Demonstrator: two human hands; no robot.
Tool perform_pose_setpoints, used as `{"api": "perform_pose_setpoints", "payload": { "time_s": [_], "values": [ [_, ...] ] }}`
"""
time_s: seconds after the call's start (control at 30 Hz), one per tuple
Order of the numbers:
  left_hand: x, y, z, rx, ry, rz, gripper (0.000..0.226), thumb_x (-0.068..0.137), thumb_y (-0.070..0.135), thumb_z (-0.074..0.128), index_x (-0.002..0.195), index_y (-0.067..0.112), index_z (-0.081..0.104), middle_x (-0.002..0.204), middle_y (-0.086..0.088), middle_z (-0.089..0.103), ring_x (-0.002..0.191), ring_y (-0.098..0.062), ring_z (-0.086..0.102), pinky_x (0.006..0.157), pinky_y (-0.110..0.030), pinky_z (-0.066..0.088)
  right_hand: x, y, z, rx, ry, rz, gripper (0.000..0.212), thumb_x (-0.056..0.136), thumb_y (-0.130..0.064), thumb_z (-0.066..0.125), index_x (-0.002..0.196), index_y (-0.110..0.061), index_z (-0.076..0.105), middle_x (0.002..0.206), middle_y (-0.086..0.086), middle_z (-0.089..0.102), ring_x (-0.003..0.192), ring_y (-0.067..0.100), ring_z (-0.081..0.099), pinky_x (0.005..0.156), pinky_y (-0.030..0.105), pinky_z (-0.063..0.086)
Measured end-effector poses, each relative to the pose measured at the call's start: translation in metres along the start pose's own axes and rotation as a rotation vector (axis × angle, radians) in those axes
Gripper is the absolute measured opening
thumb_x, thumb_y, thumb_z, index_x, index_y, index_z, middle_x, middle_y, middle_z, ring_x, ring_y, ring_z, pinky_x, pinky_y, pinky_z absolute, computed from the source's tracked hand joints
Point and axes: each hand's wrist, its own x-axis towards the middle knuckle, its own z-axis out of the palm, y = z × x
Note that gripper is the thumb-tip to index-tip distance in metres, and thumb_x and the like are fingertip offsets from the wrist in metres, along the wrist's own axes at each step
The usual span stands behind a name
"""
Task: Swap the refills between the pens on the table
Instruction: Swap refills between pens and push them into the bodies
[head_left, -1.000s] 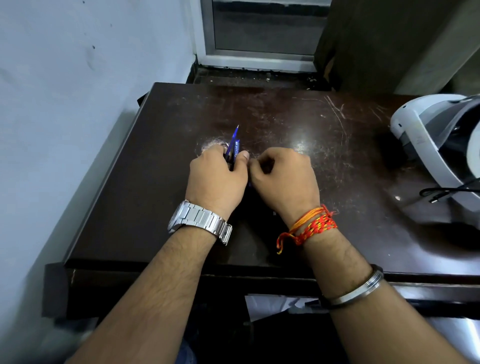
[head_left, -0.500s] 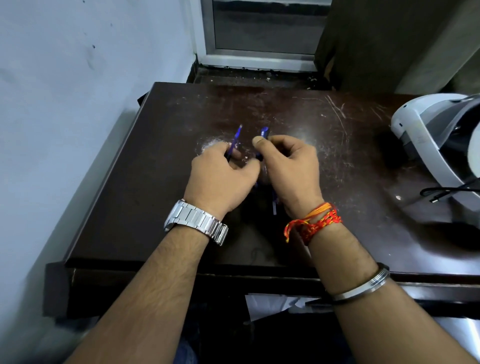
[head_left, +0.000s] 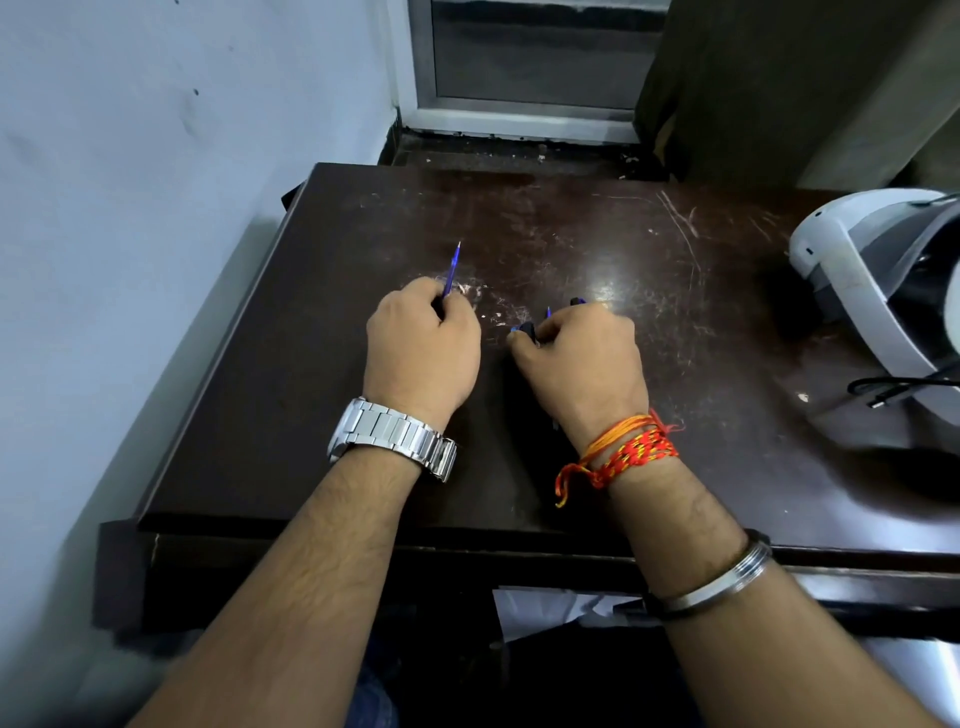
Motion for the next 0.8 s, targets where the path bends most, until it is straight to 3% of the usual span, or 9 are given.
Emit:
{"api": "perform_pose_setpoints", "payload": {
  "time_s": [0.13,0.3,0.4,0.5,0.6,0.7,0.8],
  "values": [
    [-0.001,0.0,0.002,-0.018,-0.024,-0.006,0.023,0.092,0.022,0.05,0.082,0.007,0.065,0.08,-0.011,0.063,0.077,-0.026,0.054,0.063,-0.027,0.032,-0.001,-0.001,0.004,-0.042,-0.015,-0.029,0.04,0.09,-0.046,0.056,0.077,-0.01,0.068,0.069,0.008,0.05,0.068,0.029,0.047,0.063,0.028,0.038],
    [-0.002,0.0,0.005,-0.004,-0.073,0.011,0.024,0.093,0.025,0.05,0.077,0.01,0.061,0.062,0.003,0.053,0.067,-0.023,0.05,0.052,-0.028,0.026,-0.003,-0.004,0.0,-0.015,0.092,-0.082,0.046,0.093,-0.049,0.05,0.069,-0.012,0.064,0.065,0.006,0.054,0.065,0.029,0.049,0.06,0.03,0.038],
    [-0.005,0.002,0.007,-0.025,-0.121,0.087,0.023,0.093,0.025,0.049,0.077,0.013,0.061,0.063,0.005,0.054,0.063,-0.019,0.049,0.049,-0.024,0.029,-0.002,-0.006,-0.002,0.225,0.16,-0.134,0.05,0.092,-0.051,0.052,0.057,-0.015,0.058,0.047,-0.005,0.048,0.058,0.02,0.054,0.057,0.028,0.039],
    [-0.008,0.003,0.006,-0.061,-0.174,0.157,0.017,0.092,0.023,0.05,0.079,0.018,0.061,0.06,0.008,0.054,0.056,-0.006,0.051,0.049,-0.011,0.035,-0.001,-0.008,0.001,0.547,-0.028,-0.095,0.037,0.086,-0.053,0.061,0.073,-0.023,0.077,0.054,-0.014,0.066,0.057,0.0,0.06,0.059,0.023,0.046],
    [-0.006,0.0,0.004,-0.066,-0.222,0.152,0.011,0.086,0.032,0.059,0.086,0.025,0.067,0.064,0.011,0.062,0.058,0.004,0.055,0.05,-0.003,0.036,0.004,-0.006,0.006,0.725,-0.026,-0.041,0.022,0.084,-0.04,0.067,0.074,-0.024,0.078,0.065,-0.01,0.072,0.066,0.01,0.066,0.068,0.037,0.056],
    [-0.003,-0.005,0.0,0.075,-0.276,0.088,0.016,0.077,0.036,0.062,0.071,0.022,0.061,0.058,0.008,0.058,0.055,0.0,0.054,0.042,-0.008,0.035,0.011,-0.005,0.005,0.88,0.091,0.024,0.023,0.085,-0.031,0.068,0.064,-0.023,0.07,0.058,-0.012,0.062,0.056,0.006,0.054,0.06,0.029,0.05],
    [-0.003,-0.006,-0.002,0.132,-0.301,0.082,0.017,0.083,0.028,0.058,0.07,0.018,0.063,0.055,0.004,0.056,0.052,-0.01,0.054,0.037,-0.01,0.034,0.014,-0.002,0.004,0.838,0.068,0.089,0.032,0.08,-0.043,0.067,0.06,-0.019,0.067,0.054,-0.009,0.058,0.051,0.005,0.049,0.054,0.026,0.044]
  ]
}}
